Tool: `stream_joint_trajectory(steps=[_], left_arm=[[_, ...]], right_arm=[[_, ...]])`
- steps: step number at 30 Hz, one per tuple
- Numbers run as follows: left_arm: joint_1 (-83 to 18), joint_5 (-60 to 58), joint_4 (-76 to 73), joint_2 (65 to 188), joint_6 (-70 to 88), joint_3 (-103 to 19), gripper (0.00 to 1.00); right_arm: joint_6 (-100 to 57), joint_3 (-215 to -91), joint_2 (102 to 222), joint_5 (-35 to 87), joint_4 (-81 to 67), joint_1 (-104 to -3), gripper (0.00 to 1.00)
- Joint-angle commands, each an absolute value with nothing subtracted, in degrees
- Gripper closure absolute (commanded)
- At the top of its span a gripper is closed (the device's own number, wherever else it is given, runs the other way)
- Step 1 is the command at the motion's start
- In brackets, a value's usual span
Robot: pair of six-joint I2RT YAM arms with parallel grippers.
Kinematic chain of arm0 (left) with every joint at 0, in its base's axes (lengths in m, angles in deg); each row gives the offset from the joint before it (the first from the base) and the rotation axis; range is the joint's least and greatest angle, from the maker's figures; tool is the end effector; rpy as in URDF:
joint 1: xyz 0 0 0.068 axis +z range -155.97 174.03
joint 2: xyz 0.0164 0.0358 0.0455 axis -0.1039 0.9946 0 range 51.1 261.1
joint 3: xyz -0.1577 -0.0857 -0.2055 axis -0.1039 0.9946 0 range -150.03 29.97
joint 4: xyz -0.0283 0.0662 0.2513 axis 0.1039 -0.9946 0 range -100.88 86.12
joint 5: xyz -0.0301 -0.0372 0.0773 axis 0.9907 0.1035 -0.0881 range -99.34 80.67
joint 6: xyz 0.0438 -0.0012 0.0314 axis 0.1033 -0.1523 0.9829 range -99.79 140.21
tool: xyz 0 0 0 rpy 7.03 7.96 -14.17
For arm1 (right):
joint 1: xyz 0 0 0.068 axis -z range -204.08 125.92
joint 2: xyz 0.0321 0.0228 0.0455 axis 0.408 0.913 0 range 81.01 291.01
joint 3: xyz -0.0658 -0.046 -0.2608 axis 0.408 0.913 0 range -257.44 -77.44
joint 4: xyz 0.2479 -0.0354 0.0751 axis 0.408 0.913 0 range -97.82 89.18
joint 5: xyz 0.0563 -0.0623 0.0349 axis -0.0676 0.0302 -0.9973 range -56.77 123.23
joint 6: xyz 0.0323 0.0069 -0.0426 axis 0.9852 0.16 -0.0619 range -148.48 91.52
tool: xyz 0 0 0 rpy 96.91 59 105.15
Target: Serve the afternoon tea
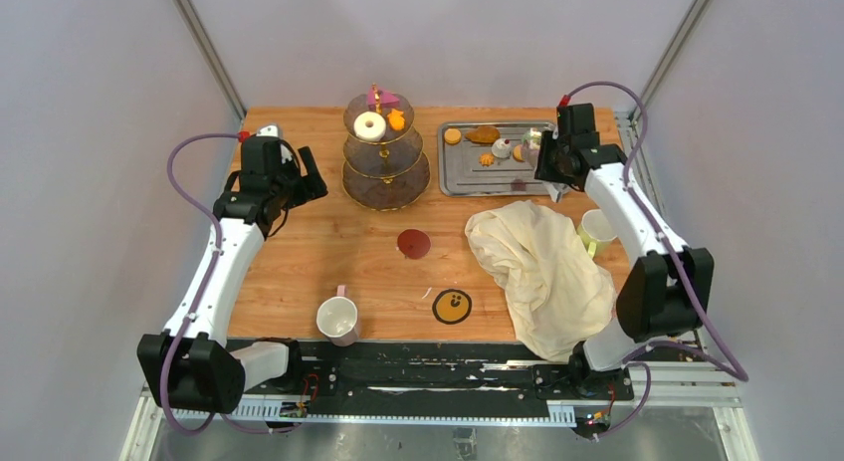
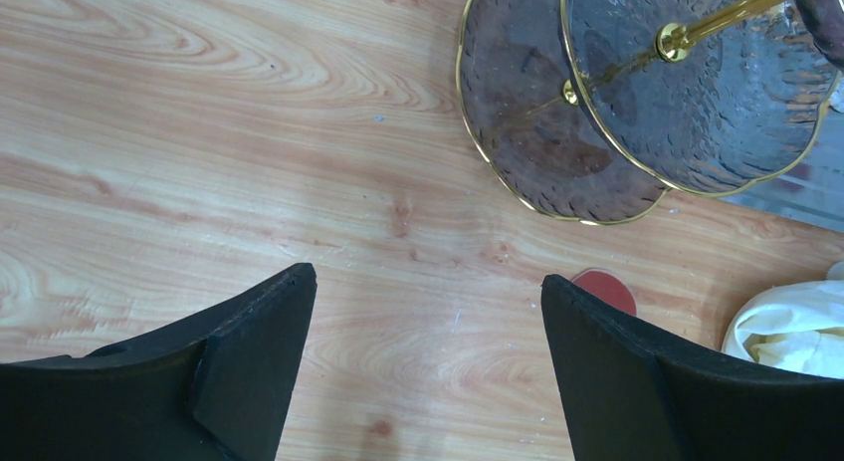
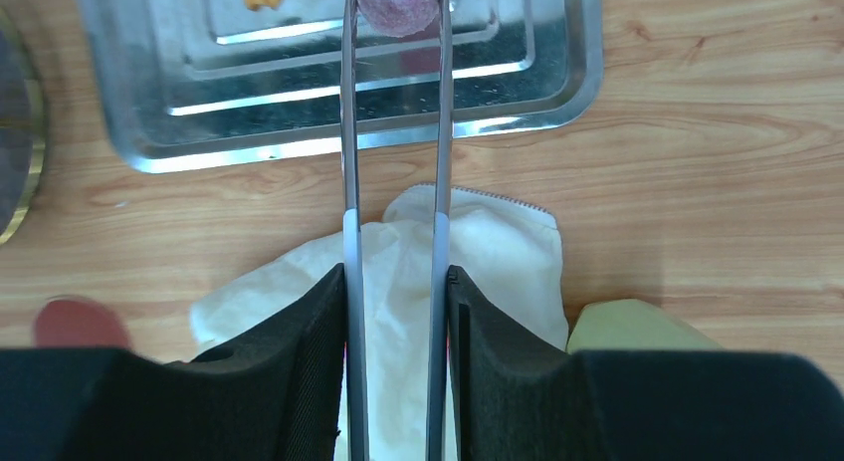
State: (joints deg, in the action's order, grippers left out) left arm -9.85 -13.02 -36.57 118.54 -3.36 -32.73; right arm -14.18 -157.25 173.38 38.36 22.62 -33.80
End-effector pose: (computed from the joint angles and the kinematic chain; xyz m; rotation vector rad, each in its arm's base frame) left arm 0.2543 -0.0150 0.3303 -0.4159 2.1902 -0.1916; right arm 0.3585 0.0582 0.3079 0.1380 2.3158 0.1082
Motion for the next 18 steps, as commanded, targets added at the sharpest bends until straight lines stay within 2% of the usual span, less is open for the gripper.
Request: stream_joint_trajectory(steps=[1,10,18], left_arm=[[-9.57,-13.29,-35.26,116.99,-3.08,-34.50,0.12],[-9.57,-14.01,-36.06,114.93,-3.07,-33.71,0.12],[-9.57,-13.70,-37.17,113.85,-1.11,-34.32,0.10]], right_arm=[[-11.82,-155.86,166.52,33.39,22.25,-34.38,0.87],[-13.85,-155.46,161.59,23.35,14.88,-46.23,0.86],[-15.89,-164.88,170.57,26.90,14.40,-55.76,0.86]])
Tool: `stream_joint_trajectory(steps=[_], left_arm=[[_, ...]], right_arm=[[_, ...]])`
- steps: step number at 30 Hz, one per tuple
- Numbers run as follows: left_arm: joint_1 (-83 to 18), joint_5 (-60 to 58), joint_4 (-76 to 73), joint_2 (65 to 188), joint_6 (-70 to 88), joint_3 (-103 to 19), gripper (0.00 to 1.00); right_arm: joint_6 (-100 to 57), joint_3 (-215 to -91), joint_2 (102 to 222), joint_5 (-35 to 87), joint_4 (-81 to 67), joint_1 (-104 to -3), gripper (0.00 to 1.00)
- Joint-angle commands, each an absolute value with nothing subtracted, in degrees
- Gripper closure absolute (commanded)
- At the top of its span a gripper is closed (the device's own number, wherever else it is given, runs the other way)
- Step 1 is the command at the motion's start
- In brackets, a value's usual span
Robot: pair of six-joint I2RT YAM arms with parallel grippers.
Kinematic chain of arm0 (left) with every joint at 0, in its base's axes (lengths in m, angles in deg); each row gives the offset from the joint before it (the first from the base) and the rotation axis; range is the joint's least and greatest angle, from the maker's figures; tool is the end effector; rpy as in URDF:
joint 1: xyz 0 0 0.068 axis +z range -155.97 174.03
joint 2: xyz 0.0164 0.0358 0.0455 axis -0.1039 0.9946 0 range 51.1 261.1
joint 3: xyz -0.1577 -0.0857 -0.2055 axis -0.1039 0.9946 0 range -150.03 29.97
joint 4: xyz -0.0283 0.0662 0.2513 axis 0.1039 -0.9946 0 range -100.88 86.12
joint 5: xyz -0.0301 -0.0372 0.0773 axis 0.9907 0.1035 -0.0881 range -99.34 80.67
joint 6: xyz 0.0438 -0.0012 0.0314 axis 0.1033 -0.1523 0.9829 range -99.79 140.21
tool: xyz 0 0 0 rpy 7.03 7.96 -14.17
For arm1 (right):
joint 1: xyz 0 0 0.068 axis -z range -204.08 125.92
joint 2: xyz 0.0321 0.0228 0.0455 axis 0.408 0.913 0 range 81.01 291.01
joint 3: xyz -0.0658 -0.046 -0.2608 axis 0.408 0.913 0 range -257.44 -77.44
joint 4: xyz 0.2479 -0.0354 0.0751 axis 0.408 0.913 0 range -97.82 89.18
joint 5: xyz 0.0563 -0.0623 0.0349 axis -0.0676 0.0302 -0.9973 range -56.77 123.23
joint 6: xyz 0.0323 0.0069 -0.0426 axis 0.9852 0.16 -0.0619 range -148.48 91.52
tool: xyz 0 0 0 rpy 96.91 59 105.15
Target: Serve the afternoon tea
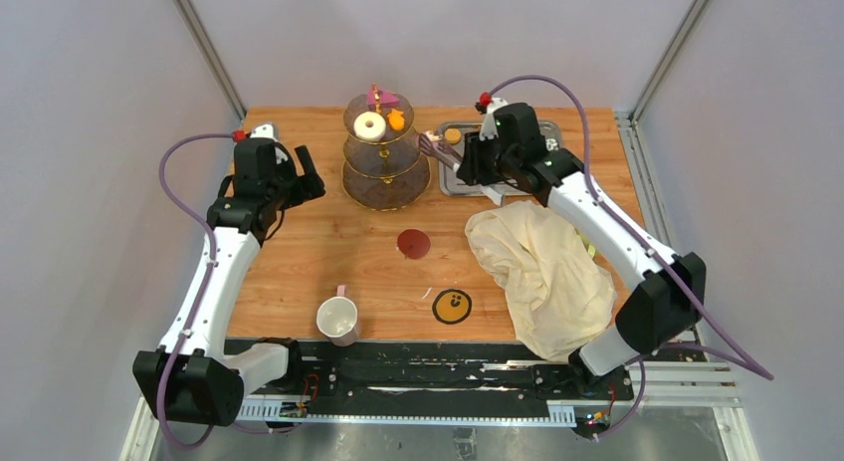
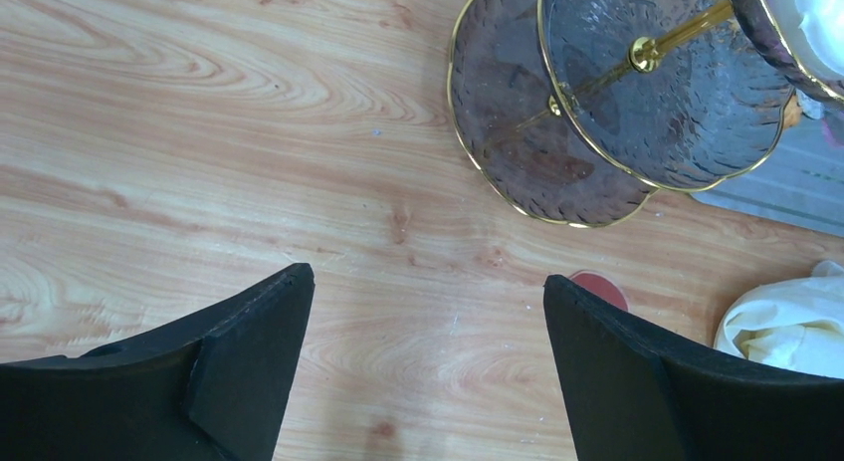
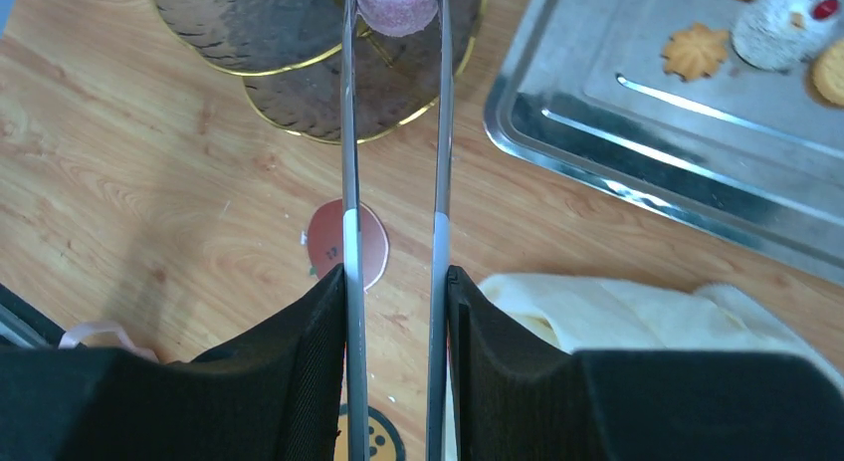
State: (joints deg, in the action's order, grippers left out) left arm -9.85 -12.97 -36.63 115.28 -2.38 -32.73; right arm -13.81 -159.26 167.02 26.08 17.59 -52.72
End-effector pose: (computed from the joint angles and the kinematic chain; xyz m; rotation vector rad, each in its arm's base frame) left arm 0.2415 -0.0142 0.3432 -0.3891 2.1384 -0.1962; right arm 0.3011 0.1694 0.3648 -0.3367 2.1106 0.5828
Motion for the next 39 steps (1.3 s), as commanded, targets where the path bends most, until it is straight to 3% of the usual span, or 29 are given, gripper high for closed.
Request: stream_joint_trajectory(steps=[1,18,22,29,35,39], left_arm=[[-9.57,-13.87,-37.26,113.59,-1.14,-34.29,0.09],[-9.57,-13.70,-37.80,113.34,0.35,-33.96,0.10],[-9.57,-14.00,-37.82,113.76,0.58,-34.02,0.09],[-9.57,-13.14,-37.89,114.84,0.87,-34.71,0.09],[-9.57,-12.59,-38.39,114.88,0.83,-35.31,0.10],[-9.57,-12.82,-38.67,114.63,0.94,-35.55,0.10]], right_arm=[[-16.19,-166.25,171.48,27.05,14.53,-56.59,0.86],[-16.54,-176.26,184.26,30.61,12.52,-59.67,0.80],[-15.77,-177.97,186.31,31.32,10.76,-59.68,0.74],[-14.39,-181.42,190.51,30.34,9.89,-59.85,0.54],[-14.31,-180.85,189.90,30.22,9.06,-60.20,0.48],[-14.54,-178.64,187.38,31.15,8.35,-60.20,0.52]])
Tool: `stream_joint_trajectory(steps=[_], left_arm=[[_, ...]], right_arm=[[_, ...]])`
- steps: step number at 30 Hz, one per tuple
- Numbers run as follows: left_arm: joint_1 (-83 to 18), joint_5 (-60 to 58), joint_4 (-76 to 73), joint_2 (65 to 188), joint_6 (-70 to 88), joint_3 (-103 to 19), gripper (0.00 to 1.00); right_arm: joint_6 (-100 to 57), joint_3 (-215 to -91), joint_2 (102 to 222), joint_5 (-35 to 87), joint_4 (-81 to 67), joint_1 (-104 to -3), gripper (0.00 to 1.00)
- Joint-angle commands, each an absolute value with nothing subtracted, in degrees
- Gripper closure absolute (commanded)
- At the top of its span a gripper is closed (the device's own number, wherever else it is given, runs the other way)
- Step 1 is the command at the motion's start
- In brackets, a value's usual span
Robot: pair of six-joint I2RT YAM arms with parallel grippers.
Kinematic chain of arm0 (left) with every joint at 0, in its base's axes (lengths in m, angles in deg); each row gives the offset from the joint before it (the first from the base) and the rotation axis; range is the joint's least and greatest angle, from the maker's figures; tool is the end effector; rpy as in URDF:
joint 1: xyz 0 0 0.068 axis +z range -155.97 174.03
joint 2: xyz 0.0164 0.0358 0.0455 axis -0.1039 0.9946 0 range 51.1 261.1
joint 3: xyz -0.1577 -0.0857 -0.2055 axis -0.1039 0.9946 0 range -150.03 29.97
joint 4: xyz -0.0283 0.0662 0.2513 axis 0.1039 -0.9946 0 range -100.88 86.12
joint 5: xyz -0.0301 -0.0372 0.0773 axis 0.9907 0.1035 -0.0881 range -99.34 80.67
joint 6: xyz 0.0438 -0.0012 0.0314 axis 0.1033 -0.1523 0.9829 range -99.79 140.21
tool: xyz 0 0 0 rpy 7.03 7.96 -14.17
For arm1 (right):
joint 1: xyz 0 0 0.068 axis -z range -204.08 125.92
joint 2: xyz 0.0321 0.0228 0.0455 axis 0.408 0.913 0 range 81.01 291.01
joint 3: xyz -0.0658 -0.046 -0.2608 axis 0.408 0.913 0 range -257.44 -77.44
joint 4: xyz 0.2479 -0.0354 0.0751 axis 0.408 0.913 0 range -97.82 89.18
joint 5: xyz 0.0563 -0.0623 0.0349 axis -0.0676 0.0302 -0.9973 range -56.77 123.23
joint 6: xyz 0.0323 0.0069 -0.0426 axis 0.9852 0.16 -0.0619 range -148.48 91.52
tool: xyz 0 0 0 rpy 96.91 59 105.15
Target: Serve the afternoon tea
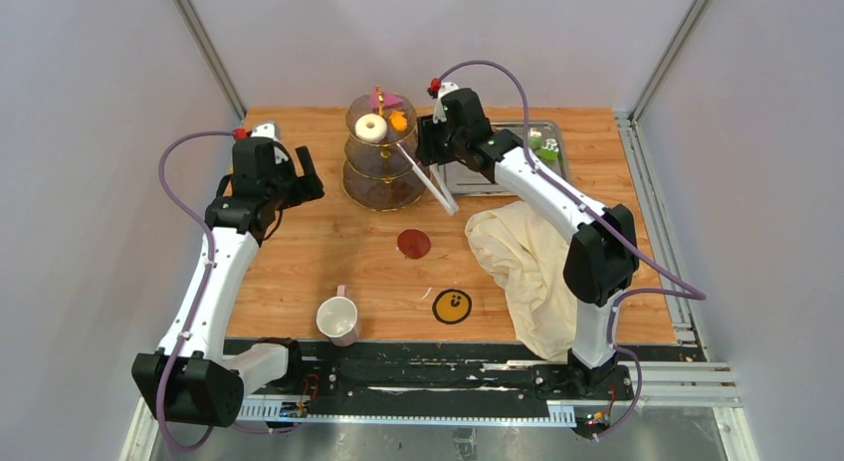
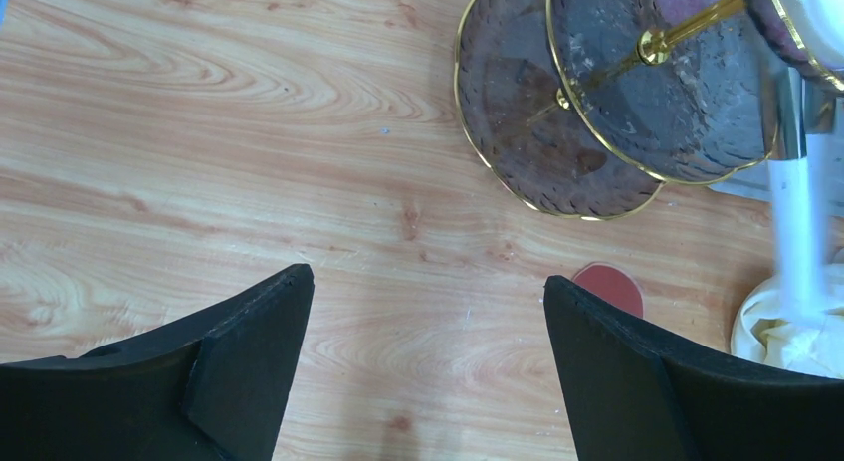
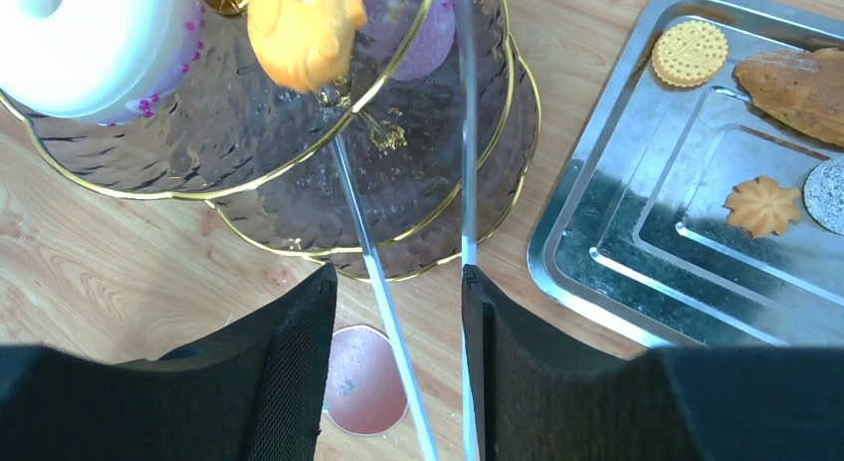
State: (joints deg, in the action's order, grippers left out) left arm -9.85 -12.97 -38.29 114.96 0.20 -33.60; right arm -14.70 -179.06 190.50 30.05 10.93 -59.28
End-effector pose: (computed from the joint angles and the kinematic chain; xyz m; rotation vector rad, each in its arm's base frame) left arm 0.2385 -0.0140 0.3469 -0.3416 2.1531 -0.1687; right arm 0.3723 0.2650 0.3392 -0.4227 2.0431 0.5866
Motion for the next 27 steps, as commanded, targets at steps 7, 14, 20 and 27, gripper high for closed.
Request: stream_joint_trajectory(steps=[7,14,20,27], left_arm=[[-9.57,-12.17,-38.88,113.76,-0.08,-35.21,0.10],[-9.57,-11.37,-38.76,113.00,-0.56,-34.63,0.10],[-9.57,-11.26,-38.98,112.04,-0.37,-34.29,0.10],[-9.57,-10.96,-38.75,111.88,-0.67,-33.70,0.10]], right_arm=[[-15.07,-172.04,180.79,32.61,6.83,-60.20,0.58],[-14.40,-167.21,176.47,34.96,9.01,-59.00,0.57],[-14.15,-155.36,170.06,35.24,9.27,-57.84,0.54],[-10.03,-143.59,163.71,32.71,11.99,-58.37,0.55]])
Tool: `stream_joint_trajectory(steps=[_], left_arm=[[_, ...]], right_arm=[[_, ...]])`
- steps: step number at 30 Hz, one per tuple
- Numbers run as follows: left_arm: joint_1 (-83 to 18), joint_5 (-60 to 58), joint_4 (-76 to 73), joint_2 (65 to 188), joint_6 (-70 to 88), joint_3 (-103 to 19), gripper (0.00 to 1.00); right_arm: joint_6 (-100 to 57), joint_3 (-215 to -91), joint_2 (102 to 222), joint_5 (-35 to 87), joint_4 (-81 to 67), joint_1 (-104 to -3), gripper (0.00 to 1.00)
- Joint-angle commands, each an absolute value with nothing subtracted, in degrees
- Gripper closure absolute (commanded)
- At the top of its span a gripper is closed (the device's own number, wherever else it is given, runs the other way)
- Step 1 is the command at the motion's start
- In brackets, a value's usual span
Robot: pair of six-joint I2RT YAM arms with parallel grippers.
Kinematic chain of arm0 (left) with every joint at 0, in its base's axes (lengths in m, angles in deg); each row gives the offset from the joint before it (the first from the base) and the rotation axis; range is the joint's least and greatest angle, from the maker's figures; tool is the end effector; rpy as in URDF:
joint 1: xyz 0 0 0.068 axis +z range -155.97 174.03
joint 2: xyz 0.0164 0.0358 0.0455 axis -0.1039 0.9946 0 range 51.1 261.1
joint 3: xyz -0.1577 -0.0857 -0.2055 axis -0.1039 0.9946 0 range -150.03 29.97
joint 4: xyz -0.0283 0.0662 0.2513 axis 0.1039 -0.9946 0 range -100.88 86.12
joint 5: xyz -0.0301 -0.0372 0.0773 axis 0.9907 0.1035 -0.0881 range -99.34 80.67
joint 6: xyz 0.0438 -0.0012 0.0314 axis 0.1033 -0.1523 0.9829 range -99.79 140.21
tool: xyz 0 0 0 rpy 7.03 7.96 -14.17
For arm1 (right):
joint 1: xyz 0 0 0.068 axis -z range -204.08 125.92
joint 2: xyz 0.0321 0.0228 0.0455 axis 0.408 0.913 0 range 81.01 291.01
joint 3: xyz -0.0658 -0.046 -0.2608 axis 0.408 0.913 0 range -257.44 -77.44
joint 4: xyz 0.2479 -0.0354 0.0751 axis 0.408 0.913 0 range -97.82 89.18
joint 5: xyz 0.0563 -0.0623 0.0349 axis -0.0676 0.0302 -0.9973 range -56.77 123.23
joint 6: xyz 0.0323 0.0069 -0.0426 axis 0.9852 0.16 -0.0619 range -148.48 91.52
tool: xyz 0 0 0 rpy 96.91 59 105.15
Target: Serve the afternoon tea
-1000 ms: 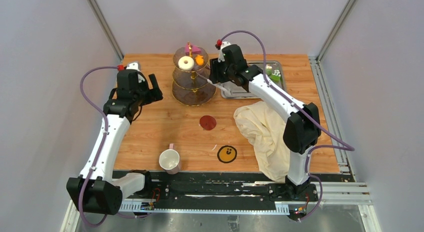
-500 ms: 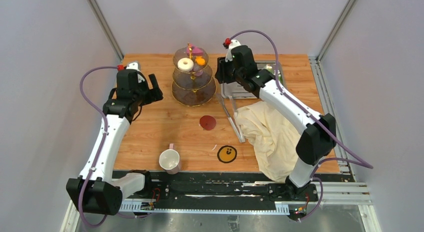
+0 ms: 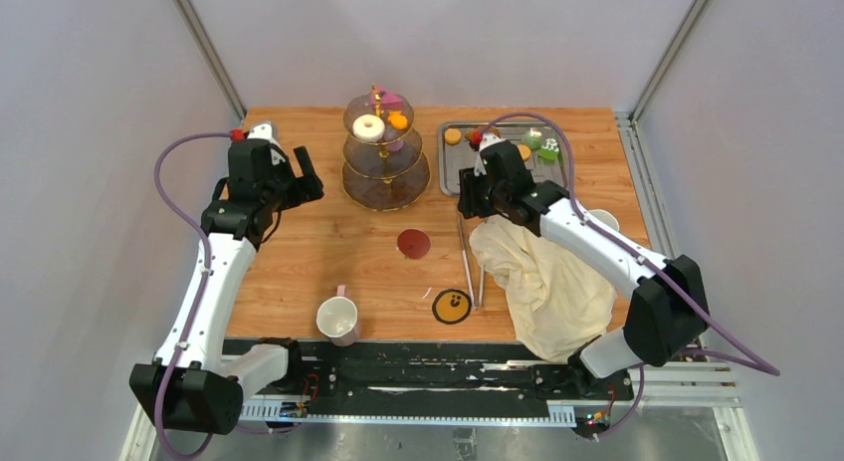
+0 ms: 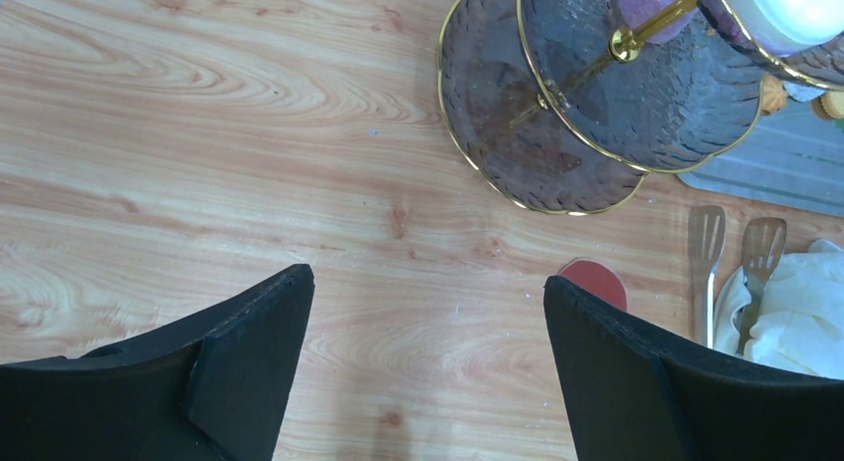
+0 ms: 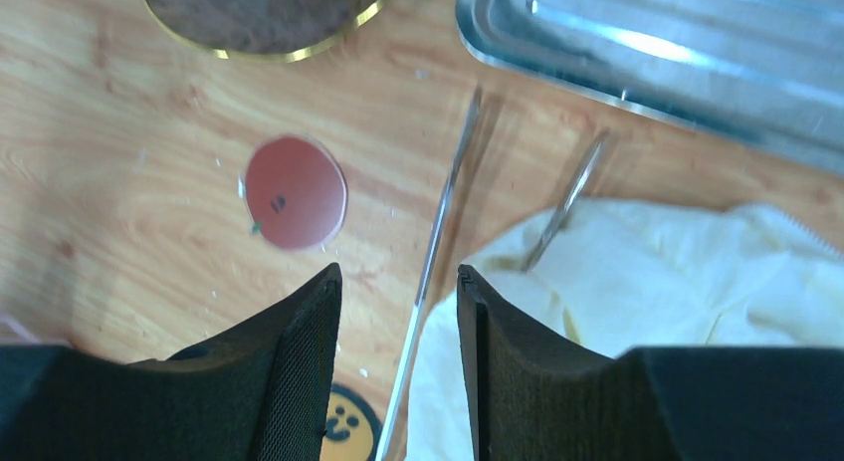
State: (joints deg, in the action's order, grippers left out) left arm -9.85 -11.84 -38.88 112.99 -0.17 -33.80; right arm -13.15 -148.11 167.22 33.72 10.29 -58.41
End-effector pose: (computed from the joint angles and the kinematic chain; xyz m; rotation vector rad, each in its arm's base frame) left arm 0.2298 -0.0141 0.3545 -0.3343 2.1289 -0.1992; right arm 0.2858 0.1948 0.3084 -0.3579 2.1699 0.4862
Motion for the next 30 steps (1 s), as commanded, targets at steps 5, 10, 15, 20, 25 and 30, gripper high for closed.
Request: stream_joint_trajectory(steps=[5,10,15,20,25,30], left_arm=[[-9.57,-10.92,-38.49,111.61,-1.28,-32.77,0.10],[-9.57,-10.62,-38.20,111.14,-1.78,-32.32,0.10],[-9.57,-11.47,-38.53,110.70,-1.20,-32.28,0.10],[-9.57,-11.64,-38.86,110.69,-0.90,-32.17,0.10],[-9.57,-11.74,-38.95,110.63,-0.76,-32.08,0.10],[-9.57,-11.42,-38.73,110.86,-0.81,-32.15,0.10]], right_arm=[[-7.95,-140.44,165.65,31.76,12.33,-61.56,0.56],[-7.07,-141.16,173.76,30.96,11.97,-61.74,0.58],[-7.55,-141.61,178.76,30.14,10.66,-62.28,0.59],[-8.44,-141.88,181.70,31.30,10.85,-62.58,0.66],[-9.33,-142.93,184.24,30.84,11.50,-62.66,0.86],[-10.73,-144.31,180.92,32.11,13.82,-62.66,1.00]])
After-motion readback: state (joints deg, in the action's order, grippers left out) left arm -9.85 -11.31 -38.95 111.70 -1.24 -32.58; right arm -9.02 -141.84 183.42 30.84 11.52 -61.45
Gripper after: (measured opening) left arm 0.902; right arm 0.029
